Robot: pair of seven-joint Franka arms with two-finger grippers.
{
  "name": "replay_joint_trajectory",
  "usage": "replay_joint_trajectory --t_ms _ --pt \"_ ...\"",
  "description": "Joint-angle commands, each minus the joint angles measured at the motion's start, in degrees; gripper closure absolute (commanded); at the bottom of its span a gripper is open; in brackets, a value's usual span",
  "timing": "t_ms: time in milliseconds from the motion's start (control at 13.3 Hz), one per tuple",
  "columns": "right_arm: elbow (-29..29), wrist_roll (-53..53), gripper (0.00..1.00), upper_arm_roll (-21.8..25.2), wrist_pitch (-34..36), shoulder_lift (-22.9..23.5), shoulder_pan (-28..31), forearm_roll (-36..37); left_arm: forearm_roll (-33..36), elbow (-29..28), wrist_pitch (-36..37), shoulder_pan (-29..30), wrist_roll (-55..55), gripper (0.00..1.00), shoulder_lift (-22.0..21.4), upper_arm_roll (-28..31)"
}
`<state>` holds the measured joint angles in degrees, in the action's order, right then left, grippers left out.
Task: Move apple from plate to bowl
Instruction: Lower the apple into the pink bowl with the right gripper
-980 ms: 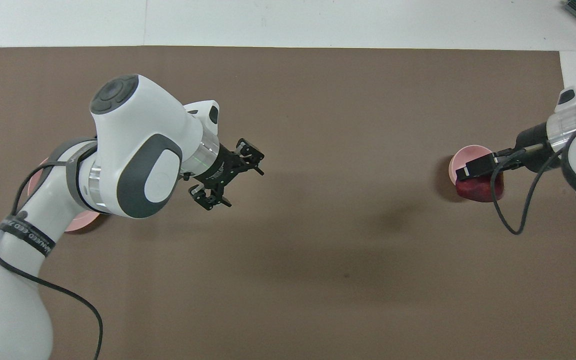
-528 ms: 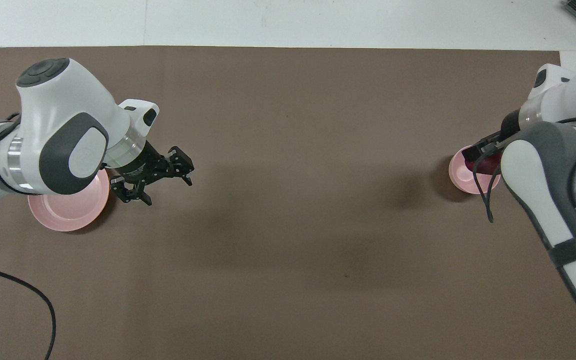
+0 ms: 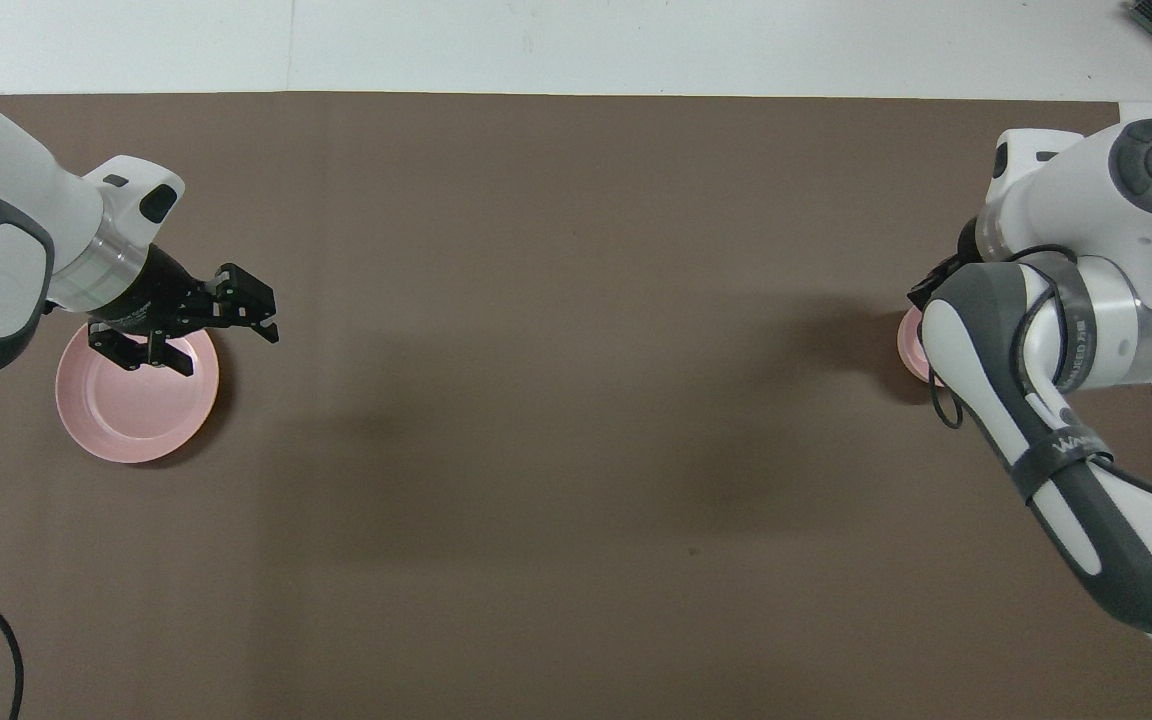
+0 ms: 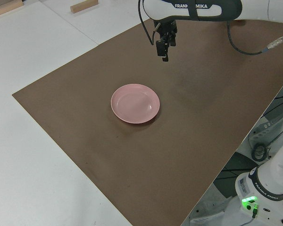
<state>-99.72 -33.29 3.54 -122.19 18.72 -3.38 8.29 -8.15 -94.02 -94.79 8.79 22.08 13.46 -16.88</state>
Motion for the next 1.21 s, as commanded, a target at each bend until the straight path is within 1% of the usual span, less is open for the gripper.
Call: replay_joint_trajectory --t_ms 0,151,302,452,528,603,679,905,1131 --pt "-3.89 -1.69 1.00 -0.20 -1.82 -1.22 0.56 1.29 0.59 1.99 -0.13 0.09 -0.46 0.00 -1.33 -0.34" --pt "-4.78 -1.95 1.00 -0.20 -2.00 -1.23 1.09 1.55 0.94 2.53 -0.75 0.44 -0.63 0.00 -1.50 -0.34" --pt "-5.40 -2.22 1.00 -0.20 -2.69 -1.14 1.27 1.82 1.37 2.62 -0.05 0.70 -3.25 0.00 -3.43 -0.26" --pt "-6.80 -2.31 1.00 -0.20 -4.45 -1.22 1.62 1.82 4.44 2.18 1.27 1.58 -13.23 0.00 -5.10 -0.26" --pt "-6.89 -2.31 1.00 -0.20 -4.46 -1.23 1.79 1.82 4.54 2.18 2.32 1.76 -18.51 0.00 -5.46 -0.26" --pt "-7.24 -2.39 1.00 -0.20 -4.54 -1.23 1.88 1.82 4.54 2.18 3.38 2.72 -21.35 0.00 -6.42 -0.26" --pt "-7.94 -2.31 1.00 -0.20 -4.54 -1.40 2.23 1.82 4.54 2.18 4.08 3.68 -21.98 0.00 -7.47 -0.26" --pt "-8.65 -2.31 1.00 -0.20 -4.72 -1.67 2.41 1.82 4.54 2.44 5.58 3.96 -21.99 0.00 -10.64 -0.17" --pt "-8.74 -2.22 1.00 -0.20 -5.86 -1.23 2.68 1.82 4.46 2.26 7.77 5.19 -21.73 0.00 -11.00 -0.26"
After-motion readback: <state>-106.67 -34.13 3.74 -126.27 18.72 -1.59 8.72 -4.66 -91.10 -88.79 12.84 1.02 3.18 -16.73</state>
